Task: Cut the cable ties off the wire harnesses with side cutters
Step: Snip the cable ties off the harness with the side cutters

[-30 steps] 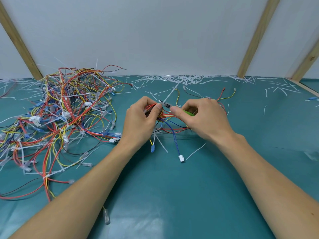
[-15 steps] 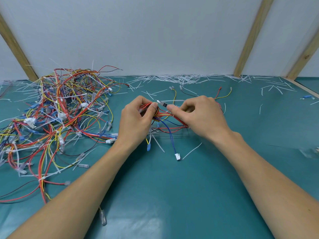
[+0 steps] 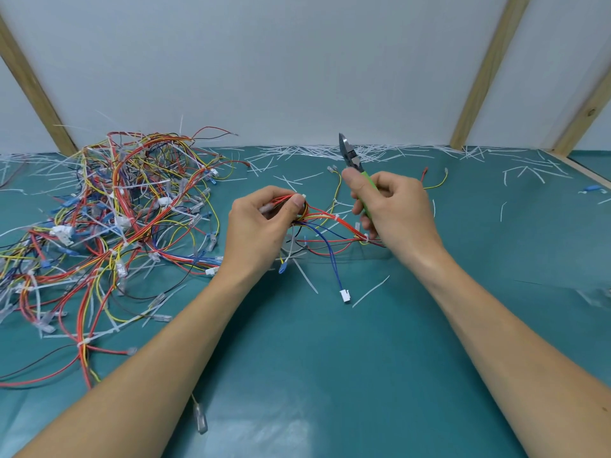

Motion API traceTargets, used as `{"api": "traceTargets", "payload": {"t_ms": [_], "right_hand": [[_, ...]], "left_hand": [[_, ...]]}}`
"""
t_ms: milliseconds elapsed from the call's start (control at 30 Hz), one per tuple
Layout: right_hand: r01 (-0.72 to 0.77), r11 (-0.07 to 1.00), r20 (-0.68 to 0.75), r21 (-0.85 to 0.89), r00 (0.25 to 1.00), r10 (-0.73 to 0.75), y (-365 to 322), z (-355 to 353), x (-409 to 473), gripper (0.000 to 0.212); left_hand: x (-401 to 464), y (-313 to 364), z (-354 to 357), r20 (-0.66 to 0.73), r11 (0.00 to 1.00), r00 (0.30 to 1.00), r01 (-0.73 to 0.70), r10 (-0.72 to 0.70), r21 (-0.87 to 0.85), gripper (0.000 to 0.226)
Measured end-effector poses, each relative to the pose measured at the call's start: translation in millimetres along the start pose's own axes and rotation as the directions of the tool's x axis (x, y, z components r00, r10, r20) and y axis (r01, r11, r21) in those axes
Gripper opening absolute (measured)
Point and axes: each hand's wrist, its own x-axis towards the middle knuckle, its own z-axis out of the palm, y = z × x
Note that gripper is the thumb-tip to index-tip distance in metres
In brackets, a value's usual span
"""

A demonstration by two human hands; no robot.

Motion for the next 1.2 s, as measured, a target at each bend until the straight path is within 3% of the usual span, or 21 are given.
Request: {"api": "traceTargets", "payload": {"t_ms": [167, 333, 500, 567, 633, 767, 900, 967, 1033, 1100, 1200], "right_hand": [[0.03, 0.995, 0.133, -0.1, 0.991, -0.017, 3, 9, -5, 0.026], [0.053, 0.985, 0.186, -0.165, 0.982, -0.022, 5, 15, -9, 0.02], [0.051, 0.991, 0.139, 0.123, 0.988, -0.068, -3, 8, -5, 0.028], [0.021, 0.965, 0.116, 0.26, 0.992, -0.053, -7, 3, -4, 0.028], [-0.032, 0.927, 0.107, 0.373, 0.994, -0.009, -9, -2, -3, 0.026], [-0.131, 0.827, 0.13, 0.546, 0.989, 0.07, -9, -10, 3, 0.025], [-0.234, 0.688, 0.218, 0.687, 0.97, 0.112, -5, -15, 8, 0.019], [-0.29, 0.591, 0.268, 0.753, 0.955, 0.127, -4, -16, 9, 0.016], [-0.337, 0.5, 0.314, 0.798, 0.94, 0.133, -3, -16, 9, 0.014], [-0.374, 0.433, 0.349, 0.82, 0.927, 0.138, -2, -15, 8, 0.014], [-0.408, 0.37, 0.378, 0.835, 0.913, 0.152, -1, -12, 7, 0.014]], "left_hand": [[2, 0, 0, -0.052, 0.99, 0.997, 0.05, -0.058, -0.135, 0.024], [4, 2, -2, -0.092, 1.0, 0.996, 0.018, -0.021, -0.025, 0.06], [10, 8, -8, -0.215, 0.992, 0.977, -0.023, -0.005, -0.126, 0.035], [14, 8, -14, -0.269, 0.988, 0.962, 0.008, -0.05, -0.157, 0.037], [17, 6, -18, -0.234, 0.983, 0.966, 0.068, -0.108, -0.172, 0.038], [16, 0, -12, -0.094, 0.998, 0.994, 0.063, -0.061, 0.013, 0.038], [15, -5, -9, -0.183, 0.993, 0.979, 0.1, -0.086, 0.068, 0.048], [17, -7, -10, -0.108, 0.979, 0.978, 0.189, -0.18, 0.081, 0.039], [13, -8, -8, 0.054, 0.957, 0.97, 0.225, -0.239, 0.182, 0.032], [6, -7, -4, 0.237, 0.951, 0.947, 0.151, -0.218, 0.27, 0.039], [-3, -7, 1, 0.44, 0.937, 0.893, -0.07, -0.095, 0.344, 0.051]]}}
